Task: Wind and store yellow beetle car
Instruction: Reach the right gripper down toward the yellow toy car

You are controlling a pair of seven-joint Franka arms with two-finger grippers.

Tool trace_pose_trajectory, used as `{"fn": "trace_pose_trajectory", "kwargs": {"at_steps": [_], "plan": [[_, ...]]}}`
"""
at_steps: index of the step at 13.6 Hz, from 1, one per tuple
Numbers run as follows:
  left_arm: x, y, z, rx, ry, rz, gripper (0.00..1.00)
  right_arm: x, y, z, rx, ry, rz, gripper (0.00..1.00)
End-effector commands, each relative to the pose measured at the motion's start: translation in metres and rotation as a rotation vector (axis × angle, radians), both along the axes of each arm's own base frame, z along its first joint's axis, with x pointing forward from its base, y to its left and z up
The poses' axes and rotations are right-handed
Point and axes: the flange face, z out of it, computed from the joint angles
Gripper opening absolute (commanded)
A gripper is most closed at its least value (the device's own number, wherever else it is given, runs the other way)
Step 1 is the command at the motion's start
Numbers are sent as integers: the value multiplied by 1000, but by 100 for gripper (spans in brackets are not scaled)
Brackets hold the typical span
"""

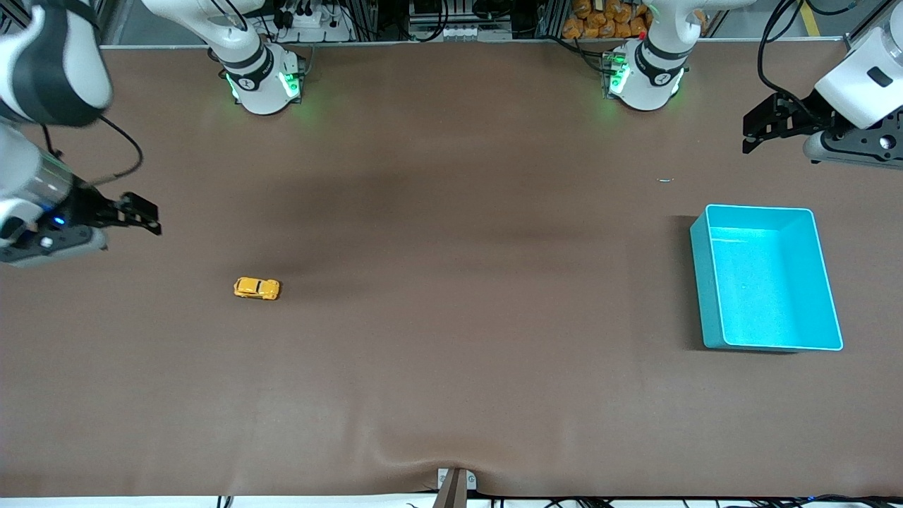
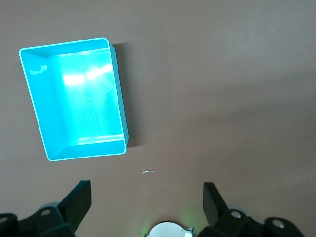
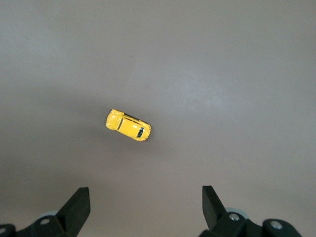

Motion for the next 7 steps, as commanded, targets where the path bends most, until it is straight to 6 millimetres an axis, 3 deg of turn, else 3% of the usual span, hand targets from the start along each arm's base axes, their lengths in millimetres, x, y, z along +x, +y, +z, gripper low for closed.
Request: {"fn": "trace_pose_trajectory", "kwargs": {"at_steps": [1,3,7], "plan": [[-6,-1,7,3,0,-6,100,0,-1,-66,-22,-24,259,100],[-6,-1,7,3,0,-6,100,2,6,-113,-35,-14,427,100],[-7,-2,7,4,4,-8,100,6,38,-171,-34,52,697,100]]}}
